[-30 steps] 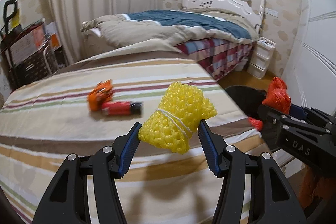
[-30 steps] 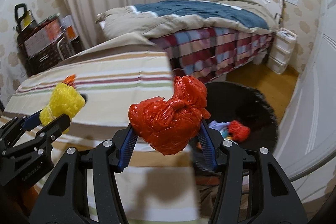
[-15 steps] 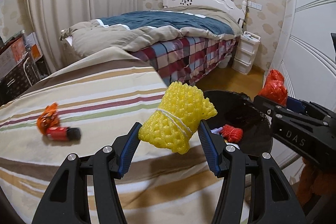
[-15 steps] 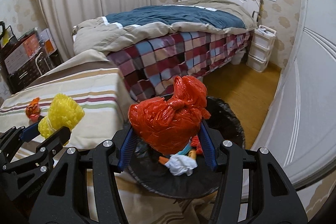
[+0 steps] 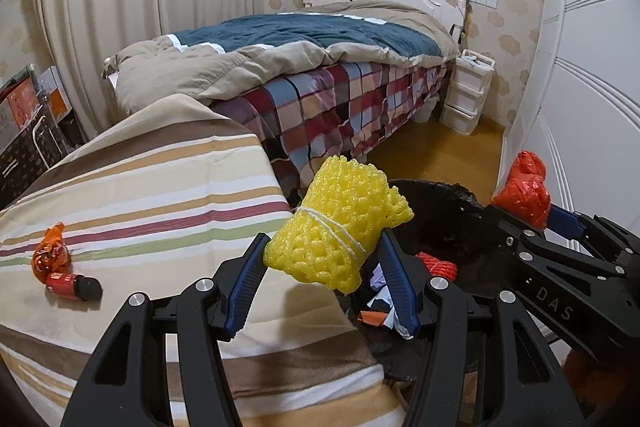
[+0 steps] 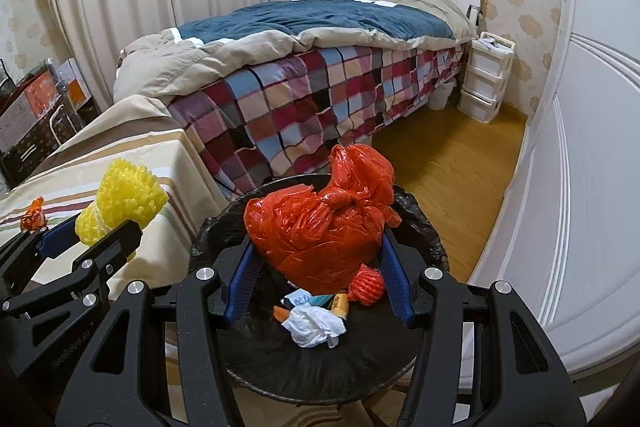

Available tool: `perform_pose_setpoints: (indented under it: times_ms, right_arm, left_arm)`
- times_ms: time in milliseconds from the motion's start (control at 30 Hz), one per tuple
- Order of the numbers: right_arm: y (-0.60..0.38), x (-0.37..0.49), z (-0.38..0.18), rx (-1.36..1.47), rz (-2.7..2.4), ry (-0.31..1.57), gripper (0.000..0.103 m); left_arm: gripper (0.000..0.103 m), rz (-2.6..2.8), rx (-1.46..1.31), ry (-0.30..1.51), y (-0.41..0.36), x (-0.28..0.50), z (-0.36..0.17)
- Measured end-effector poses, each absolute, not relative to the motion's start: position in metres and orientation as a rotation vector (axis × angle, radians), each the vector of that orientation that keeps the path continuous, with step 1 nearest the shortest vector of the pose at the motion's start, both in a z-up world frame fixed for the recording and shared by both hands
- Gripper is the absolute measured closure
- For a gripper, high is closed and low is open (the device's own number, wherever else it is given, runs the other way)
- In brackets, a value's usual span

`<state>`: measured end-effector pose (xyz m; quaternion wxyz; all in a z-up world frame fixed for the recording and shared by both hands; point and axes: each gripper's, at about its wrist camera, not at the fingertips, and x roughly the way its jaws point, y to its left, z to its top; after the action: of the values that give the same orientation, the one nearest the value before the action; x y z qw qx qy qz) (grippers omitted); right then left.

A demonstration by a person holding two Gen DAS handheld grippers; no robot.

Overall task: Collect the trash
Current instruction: 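Open both tools to drop the red bag and yellow mesh into the bin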

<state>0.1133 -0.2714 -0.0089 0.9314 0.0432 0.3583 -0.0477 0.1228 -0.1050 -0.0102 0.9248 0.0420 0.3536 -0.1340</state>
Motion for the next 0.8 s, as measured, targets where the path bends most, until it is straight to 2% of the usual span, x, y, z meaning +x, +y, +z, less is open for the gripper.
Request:
perform_pose_setpoints:
  times_ms: [600, 800]
  right_arm:
    - [-0.291, 0.120, -0.017, 0.105, -0.122, 0.750, 0.049]
    - [-0.293, 0.120, -0.017, 0.104, -0.134, 0.737, 0.037]
  left_arm:
    - [0.046, -0.285, 0.113, 0.745, -0.131, 0.135, -0.017]
    - [0.033, -0.279, 0.116, 0.745, -0.132, 0.134, -0.017]
